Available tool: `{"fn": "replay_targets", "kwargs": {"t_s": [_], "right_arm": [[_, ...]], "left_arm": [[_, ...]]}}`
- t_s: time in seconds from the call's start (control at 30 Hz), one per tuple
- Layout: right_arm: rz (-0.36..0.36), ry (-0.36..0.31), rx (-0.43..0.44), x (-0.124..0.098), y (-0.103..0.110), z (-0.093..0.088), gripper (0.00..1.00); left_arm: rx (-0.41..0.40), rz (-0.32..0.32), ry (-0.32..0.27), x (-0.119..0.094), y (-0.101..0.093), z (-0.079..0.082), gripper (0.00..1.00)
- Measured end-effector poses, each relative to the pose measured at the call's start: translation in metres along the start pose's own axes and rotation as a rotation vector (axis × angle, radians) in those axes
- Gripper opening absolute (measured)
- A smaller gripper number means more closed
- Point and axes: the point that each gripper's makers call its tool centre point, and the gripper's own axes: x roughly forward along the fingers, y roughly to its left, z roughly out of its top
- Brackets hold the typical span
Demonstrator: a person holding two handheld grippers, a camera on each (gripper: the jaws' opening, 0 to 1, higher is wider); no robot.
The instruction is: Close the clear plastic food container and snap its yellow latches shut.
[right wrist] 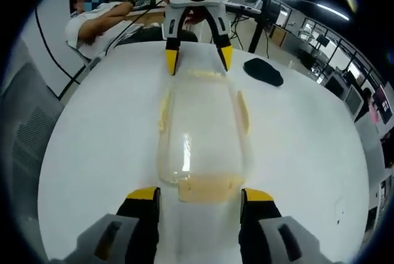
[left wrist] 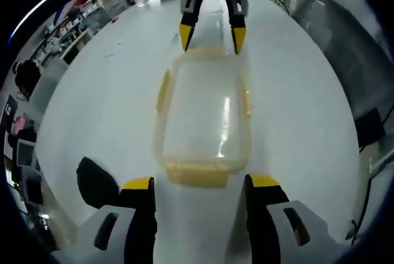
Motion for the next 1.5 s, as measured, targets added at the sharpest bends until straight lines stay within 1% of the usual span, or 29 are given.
{"fn": "replay_targets", "kwargs": {"t_s": [0.1,0.23,0.37,0.47,0.53,0.57,0.63,0.67,0.7,0.73,0.77,0.8,0.83,0.87,0.93,1.03,1.23,1.5], "right_arm": [[0.003,0.0,-0.006,0.001,-0.002,0.001,0.52],[0.023,-0.002,-0.008,0.002,-0.002,0.001,0.52],[0.045,-0.003,-0.009,0.003,-0.001,0.002,0.51],[0.05,0.002,-0.011,0.003,-0.002,0.002,0.51],[0.057,0.007,-0.004,0.003,-0.002,0.002,0.5],[0.057,0.008,0.003,0.003,-0.003,0.002,0.49],[0.047,0.014,0.013,0.003,-0.006,0.001,0.43],[0.055,0.017,-0.006,0.003,-0.005,0.001,0.4],[0.053,0.026,0.007,0.003,-0.005,-0.001,0.38],[0.055,0.021,0.017,0.003,-0.003,0.0,0.38],[0.054,0.026,0.006,0.002,-0.003,-0.001,0.37],[0.056,0.034,0.008,0.002,-0.003,-0.001,0.37],[0.066,0.043,-0.019,0.003,0.0,0.0,0.37],[0.059,0.048,0.003,0.003,-0.001,0.0,0.37],[0.065,0.051,0.009,0.002,0.0,-0.001,0.37],[0.069,0.061,-0.009,0.003,0.0,-0.001,0.37],[0.094,0.064,0.006,0.003,0.001,-0.002,0.38],[0.095,0.082,0.013,0.003,0.002,-0.002,0.37]], "left_arm": [[0.001,-0.018,0.002,0.001,0.0,0.0,0.56],[0.004,-0.052,-0.006,0.003,-0.002,0.002,0.51],[0.008,-0.059,-0.015,0.006,0.0,0.006,0.45],[0.019,-0.068,-0.019,0.007,-0.001,0.007,0.44],[0.006,-0.078,-0.021,0.007,-0.002,0.008,0.43],[0.004,-0.077,-0.021,0.007,-0.002,0.009,0.42],[0.001,-0.08,-0.021,0.007,-0.003,0.009,0.42],[0.003,-0.081,-0.02,0.007,-0.004,0.01,0.42],[0.005,-0.082,-0.017,0.007,-0.004,0.01,0.42],[0.0,-0.087,-0.012,0.007,-0.006,0.01,0.41],[-0.001,-0.089,-0.011,0.007,-0.005,0.011,0.4],[-0.019,-0.1,-0.006,0.008,-0.007,0.011,0.38],[-0.051,-0.12,-0.003,0.008,-0.012,0.01,0.38],[-0.028,-0.107,-0.009,0.007,-0.008,0.011,0.38],[-0.023,-0.11,-0.022,0.007,-0.008,0.011,0.37],[-0.019,-0.114,-0.015,0.007,-0.008,0.012,0.37],[-0.015,-0.119,0.0,0.008,-0.006,0.011,0.37],[-0.006,-0.122,0.007,0.008,-0.006,0.011,0.37]]}}
